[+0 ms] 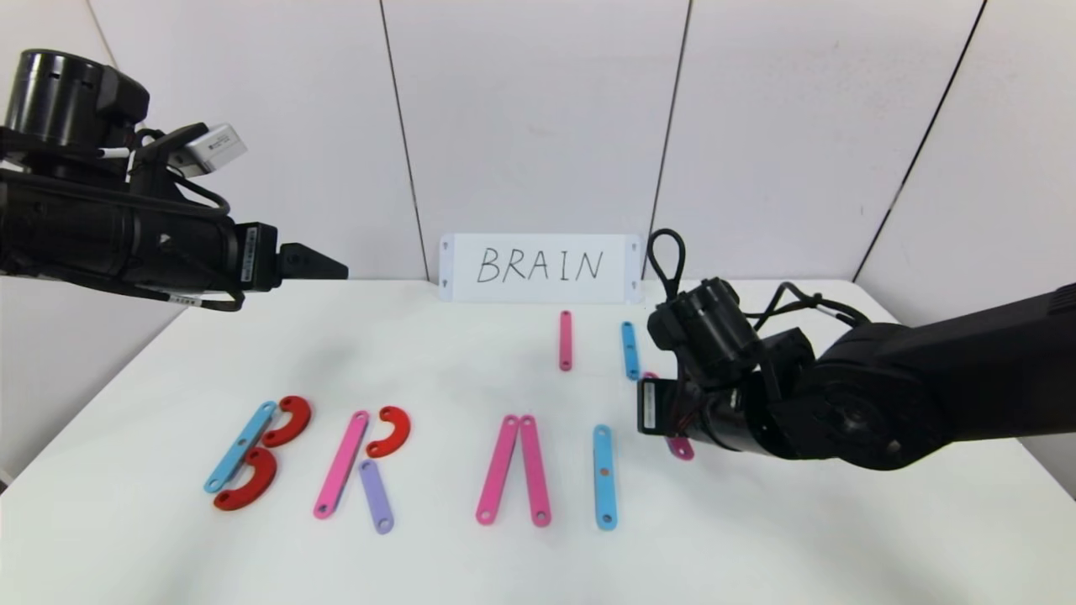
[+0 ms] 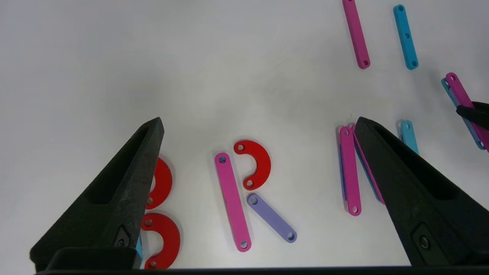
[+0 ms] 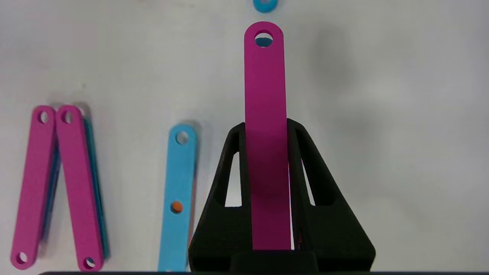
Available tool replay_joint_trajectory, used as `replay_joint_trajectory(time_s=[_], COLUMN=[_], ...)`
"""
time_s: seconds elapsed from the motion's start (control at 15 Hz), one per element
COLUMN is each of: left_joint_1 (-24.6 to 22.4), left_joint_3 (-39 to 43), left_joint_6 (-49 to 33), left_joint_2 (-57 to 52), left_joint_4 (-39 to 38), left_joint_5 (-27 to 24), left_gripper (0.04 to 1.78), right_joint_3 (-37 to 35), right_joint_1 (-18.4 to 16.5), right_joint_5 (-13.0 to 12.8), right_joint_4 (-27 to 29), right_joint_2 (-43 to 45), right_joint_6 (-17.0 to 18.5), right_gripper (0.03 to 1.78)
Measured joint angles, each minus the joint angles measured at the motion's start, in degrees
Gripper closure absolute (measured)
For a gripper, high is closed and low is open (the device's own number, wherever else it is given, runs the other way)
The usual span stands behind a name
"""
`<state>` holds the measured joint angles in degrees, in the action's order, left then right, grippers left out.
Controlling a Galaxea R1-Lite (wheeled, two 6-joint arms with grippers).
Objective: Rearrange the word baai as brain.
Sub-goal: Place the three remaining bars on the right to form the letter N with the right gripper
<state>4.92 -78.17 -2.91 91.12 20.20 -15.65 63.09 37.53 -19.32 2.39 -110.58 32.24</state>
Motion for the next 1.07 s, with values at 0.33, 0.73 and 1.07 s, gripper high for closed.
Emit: replay_joint_trajectory(time_s=[0.33,0.73,1.07], left_joint_1=[0.6,0.7,1.0], left_joint_3=[0.1,0.1,0.1], left_joint_6=[0.0,0.0,0.0], left_joint_2=[0.0,0.0,-0.1], left_joint_4=[0.2,0.2,0.3], left_joint_5=[0.0,0.0,0.0], left_gripper=[0.08,0.08,0.08], right_joint_3=[-5.5,-7.3,-7.5], right_joint_1=[0.0,0.0,0.0], right_joint_5=[0.4,0.4,0.5], right_joint_4=[-2.7,-3.0,-3.2], right_joint_2=[1.6,-0.5,-1.7], right_joint_6=[0.1,1.0,1.4], right_gripper=[1.51,1.51,1.51])
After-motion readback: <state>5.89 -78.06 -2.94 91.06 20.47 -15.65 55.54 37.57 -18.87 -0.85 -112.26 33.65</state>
